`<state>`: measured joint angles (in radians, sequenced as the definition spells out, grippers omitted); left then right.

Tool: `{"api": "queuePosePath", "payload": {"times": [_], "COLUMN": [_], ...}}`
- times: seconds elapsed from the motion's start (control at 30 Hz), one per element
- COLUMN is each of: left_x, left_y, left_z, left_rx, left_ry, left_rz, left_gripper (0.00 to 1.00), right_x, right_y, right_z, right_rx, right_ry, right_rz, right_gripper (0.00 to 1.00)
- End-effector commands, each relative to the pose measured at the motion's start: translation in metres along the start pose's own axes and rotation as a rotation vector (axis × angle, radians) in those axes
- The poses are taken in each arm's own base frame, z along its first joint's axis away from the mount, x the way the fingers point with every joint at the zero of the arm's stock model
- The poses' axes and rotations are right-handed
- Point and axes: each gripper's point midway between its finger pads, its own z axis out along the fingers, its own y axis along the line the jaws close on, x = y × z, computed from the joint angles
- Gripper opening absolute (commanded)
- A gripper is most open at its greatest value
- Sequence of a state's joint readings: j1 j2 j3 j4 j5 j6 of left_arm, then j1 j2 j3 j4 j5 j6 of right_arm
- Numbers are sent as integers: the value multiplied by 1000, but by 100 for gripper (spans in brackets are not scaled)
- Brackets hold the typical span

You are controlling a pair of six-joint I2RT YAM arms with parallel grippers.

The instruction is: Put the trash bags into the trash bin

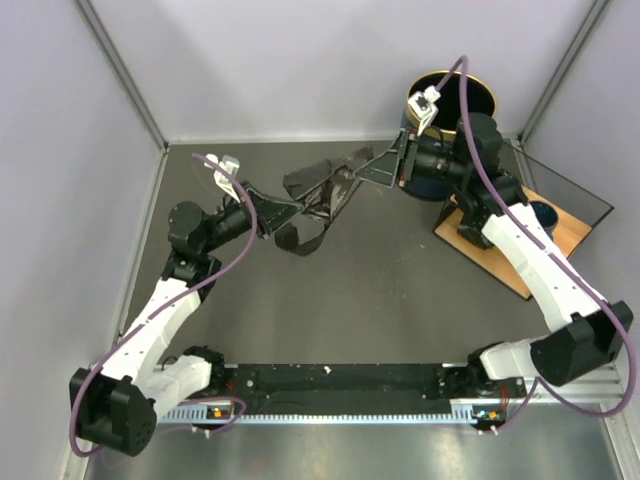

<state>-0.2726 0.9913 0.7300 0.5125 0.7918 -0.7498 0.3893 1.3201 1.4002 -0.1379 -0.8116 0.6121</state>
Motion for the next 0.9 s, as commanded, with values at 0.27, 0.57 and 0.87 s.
{"api": "queuePosePath", "payload": {"times": [0.27,0.57,0.87], "left_x": [-37,-31,-26], "left_y": [0,-10,-25], "left_z": [19,16,12], "left_rx": [-54,-19,31], "left_ry": [-62,-43,-9], "left_rz": [16,-5,-26], "left_gripper": [0,0,0], "right_x": [86,58,77], "right_y": [-27,-21,-45], "right_z": [13,51,60], "right_rx": [19,-11,42], "right_ry": [125,53,106], "right_rz": [210,139,175], "right_gripper": [99,98,25]}}
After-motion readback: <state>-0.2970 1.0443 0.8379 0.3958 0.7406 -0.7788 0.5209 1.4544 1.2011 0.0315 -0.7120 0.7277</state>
